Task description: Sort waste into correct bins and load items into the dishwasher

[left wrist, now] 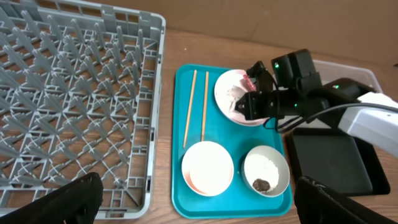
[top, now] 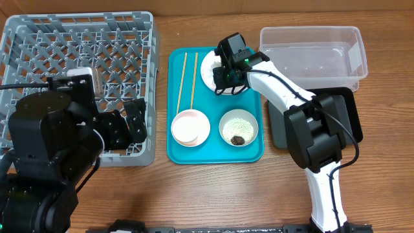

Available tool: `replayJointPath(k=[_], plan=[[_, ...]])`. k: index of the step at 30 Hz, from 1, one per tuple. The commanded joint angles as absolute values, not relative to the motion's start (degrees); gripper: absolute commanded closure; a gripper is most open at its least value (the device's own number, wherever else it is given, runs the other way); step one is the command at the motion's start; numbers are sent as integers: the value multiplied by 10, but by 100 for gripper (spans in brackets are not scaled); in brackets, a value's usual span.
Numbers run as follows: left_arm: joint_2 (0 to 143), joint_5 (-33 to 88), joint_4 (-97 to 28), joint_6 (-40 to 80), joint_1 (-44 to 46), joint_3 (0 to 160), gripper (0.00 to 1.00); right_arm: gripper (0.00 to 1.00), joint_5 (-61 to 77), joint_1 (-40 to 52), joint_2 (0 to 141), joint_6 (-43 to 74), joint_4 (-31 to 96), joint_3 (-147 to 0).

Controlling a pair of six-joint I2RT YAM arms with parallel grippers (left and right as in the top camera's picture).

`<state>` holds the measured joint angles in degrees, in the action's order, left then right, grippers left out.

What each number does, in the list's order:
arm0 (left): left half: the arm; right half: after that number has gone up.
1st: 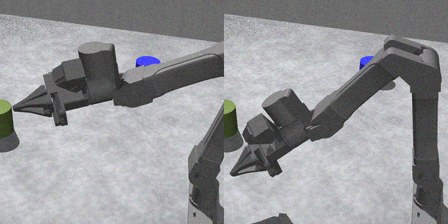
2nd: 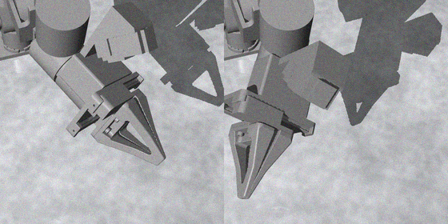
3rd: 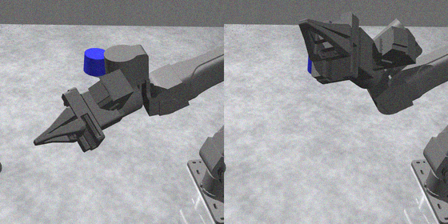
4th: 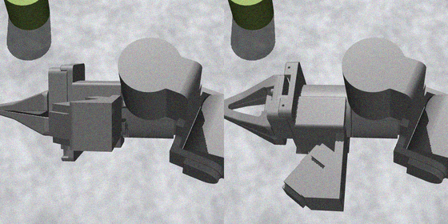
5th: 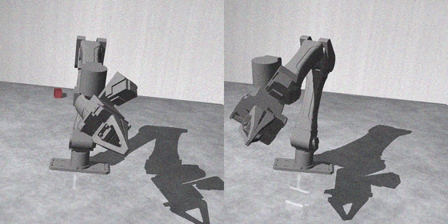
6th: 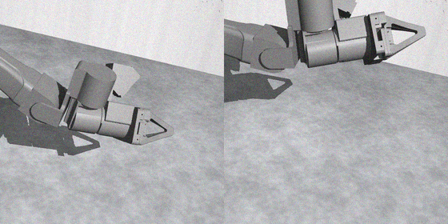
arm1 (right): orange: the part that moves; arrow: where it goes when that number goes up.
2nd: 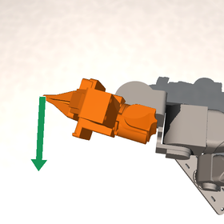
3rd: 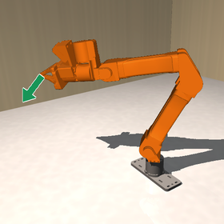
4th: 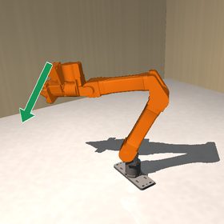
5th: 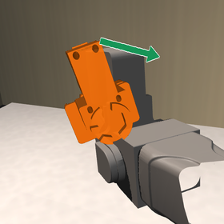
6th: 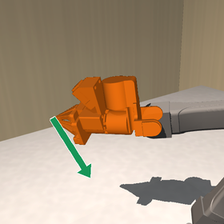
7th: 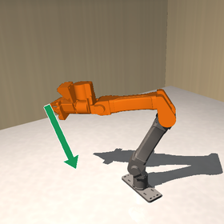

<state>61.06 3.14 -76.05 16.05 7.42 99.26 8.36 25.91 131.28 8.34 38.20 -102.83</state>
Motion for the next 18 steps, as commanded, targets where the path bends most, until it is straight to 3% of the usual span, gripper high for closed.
replayJointPath(k=[1, 10, 18], plan=[[618, 23, -763, 150, 76, 992, 0, 96, 104, 255, 1250, 88, 395, -1052], [634, 24, -765, 150, 77, 992, 0, 96, 59, 192, 1090, 123, 448, -1059], [656, 23, -765, 149, 76, 992, 0, 96, -22, 97, 1109, 138, 497, -1032]])
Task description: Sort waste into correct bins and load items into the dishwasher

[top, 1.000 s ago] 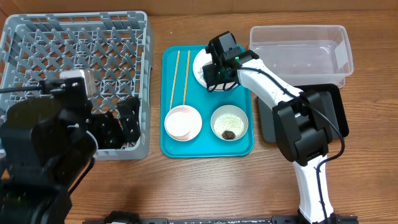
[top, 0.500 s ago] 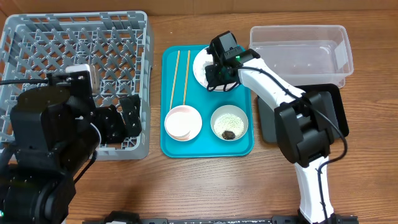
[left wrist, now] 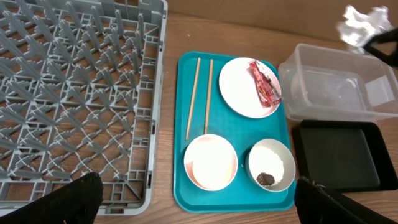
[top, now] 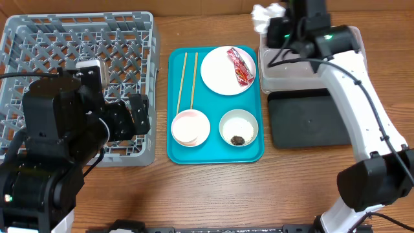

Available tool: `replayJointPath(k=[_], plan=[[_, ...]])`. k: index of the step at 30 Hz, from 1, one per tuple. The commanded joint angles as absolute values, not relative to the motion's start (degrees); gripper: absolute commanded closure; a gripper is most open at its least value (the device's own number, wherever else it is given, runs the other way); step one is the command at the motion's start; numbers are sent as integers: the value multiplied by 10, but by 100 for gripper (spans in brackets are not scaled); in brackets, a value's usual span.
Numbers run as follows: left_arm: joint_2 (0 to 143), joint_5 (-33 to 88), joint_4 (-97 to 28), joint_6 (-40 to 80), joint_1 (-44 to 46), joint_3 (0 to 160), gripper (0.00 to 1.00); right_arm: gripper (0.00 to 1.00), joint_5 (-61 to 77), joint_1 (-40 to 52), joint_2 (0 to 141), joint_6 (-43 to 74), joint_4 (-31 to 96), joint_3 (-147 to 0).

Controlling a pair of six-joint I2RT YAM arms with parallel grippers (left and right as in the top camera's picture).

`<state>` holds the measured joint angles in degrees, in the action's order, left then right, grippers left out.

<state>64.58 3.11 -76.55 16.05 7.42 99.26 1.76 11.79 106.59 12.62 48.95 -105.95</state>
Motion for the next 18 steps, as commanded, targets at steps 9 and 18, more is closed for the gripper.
replayJointPath(k=[9, 18], plan=[[686, 32, -765, 150, 76, 992, 0, 52, 6, 80, 1136, 138, 514, -1041], [663, 5, -778, 176, 76, 992, 0, 42, 165, 124, 1068, 74, 519, -1066]])
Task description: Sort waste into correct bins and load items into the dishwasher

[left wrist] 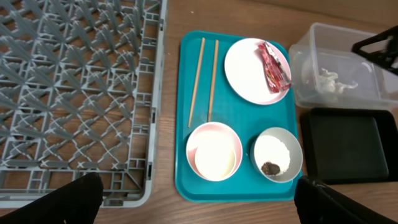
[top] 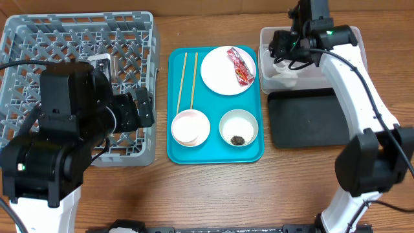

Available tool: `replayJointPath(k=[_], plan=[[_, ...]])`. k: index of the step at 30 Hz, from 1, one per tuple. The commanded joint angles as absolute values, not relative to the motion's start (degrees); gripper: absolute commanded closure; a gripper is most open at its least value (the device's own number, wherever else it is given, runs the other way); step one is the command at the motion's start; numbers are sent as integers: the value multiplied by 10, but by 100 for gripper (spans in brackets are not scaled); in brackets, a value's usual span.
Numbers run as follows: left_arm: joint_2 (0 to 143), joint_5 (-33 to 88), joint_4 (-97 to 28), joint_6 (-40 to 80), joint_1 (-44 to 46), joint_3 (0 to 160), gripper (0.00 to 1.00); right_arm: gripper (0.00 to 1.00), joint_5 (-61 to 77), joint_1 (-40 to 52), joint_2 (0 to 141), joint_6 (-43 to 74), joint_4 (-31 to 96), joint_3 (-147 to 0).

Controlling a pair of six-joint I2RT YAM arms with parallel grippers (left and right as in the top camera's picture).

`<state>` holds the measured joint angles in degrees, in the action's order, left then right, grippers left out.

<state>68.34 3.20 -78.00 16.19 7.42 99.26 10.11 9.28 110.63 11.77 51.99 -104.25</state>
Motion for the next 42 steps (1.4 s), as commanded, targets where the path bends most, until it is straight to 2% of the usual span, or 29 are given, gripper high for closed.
replayJointPath(k=[1, 5, 11, 20, 32, 38, 42], plan=[[656, -5, -778, 185, 76, 992, 0, 43, 162, 137, 1068, 61, 522, -1066], [625, -5, -779, 186, 77, 992, 0, 46, 73, 197, 1074, 44, 508, -1042], [602, -17, -778, 186, 76, 992, 0, 46, -85, 251, 1114, 42, 399, -981], [612, -17, -778, 186, 76, 992, 0, 48, -103, 245, 1230, -16, 268, -970], [628, -17, -781, 186, 76, 992, 0, 48, -116, 243, 1305, -35, 243, -970], [636, -14, -783, 187, 76, 992, 0, 59, -116, 243, 1318, -32, 274, -970], [639, -15, -789, 187, 76, 992, 0, 89, -113, 242, 1316, -30, 289, -972]])
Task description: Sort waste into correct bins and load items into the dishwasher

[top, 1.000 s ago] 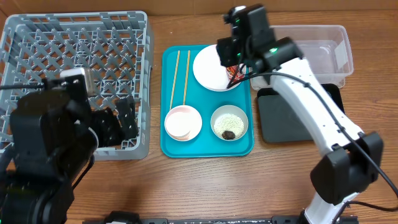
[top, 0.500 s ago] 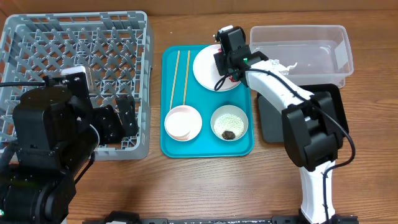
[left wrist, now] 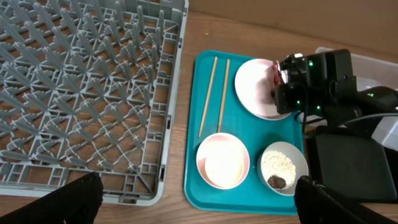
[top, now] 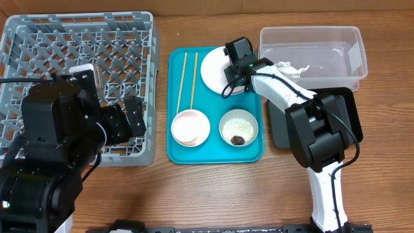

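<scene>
A teal tray (top: 213, 153) holds two chopsticks (top: 187, 81), a white plate (top: 212, 68), a pink bowl (top: 190, 127) and a white bowl (top: 239, 127) with food scraps. My right gripper (top: 236, 68) is down on the plate's right side, over a red wrapper (left wrist: 275, 73) that barely shows; its jaws are hidden. A crumpled tissue (top: 292, 68) lies in the clear bin (top: 359, 52). My left gripper (top: 134, 117) hangs open and empty over the near right corner of the grey dish rack (top: 39, 39).
A black flat tray (top: 347, 118) lies in front of the clear bin, partly under my right arm. The rack fills the left of the table, and bare wood runs along the front edge.
My right gripper was above the clear bin with the tissue lying below it; now it is down on the white plate at the red wrapper. My left arm has shifted slightly over the rack.
My right gripper was first on the plate at the tissue. Then it held the tissue high beside the clear bin's far left corner. Then the tissue lay inside the bin. Now the gripper is back at the plate, on the wrapper. My left gripper stayed open.
</scene>
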Available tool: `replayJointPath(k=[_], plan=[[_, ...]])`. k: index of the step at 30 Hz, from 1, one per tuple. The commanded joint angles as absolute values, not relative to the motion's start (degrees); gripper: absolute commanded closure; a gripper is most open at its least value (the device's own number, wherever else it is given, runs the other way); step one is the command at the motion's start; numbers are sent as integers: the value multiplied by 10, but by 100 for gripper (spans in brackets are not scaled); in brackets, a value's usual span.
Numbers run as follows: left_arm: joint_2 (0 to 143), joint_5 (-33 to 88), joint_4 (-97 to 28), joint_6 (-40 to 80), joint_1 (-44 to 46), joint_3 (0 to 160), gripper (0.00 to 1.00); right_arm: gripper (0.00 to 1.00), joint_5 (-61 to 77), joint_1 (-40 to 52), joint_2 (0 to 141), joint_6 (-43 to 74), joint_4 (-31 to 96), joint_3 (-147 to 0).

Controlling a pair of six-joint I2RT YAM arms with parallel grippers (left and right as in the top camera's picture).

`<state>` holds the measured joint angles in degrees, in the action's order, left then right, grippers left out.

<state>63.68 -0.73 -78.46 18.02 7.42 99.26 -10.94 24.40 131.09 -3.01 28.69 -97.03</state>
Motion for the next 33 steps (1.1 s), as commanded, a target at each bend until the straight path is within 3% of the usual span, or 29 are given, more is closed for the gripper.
replayJointPath(k=[1, 5, 16, 29, 31, 33], plan=[[640, -15, -791, 187, 76, 992, 0, 95, -113, 242, 1312, -30, 292, -973], [642, -15, -793, 187, 76, 992, 0, 96, -109, 244, 1280, -14, 305, -984], [645, -14, -798, 187, 76, 992, 0, 96, -63, 211, 1101, 183, 386, -1027], [645, 23, -820, 193, 76, 992, 0, 94, -40, 75, 1184, 195, 434, -1024], [645, 30, -821, 193, 76, 992, 0, 46, -2, 66, 1181, 186, 432, -1025], [645, 30, -821, 193, 76, 992, 0, 32, 39, 61, 1167, 172, 428, -1033]])
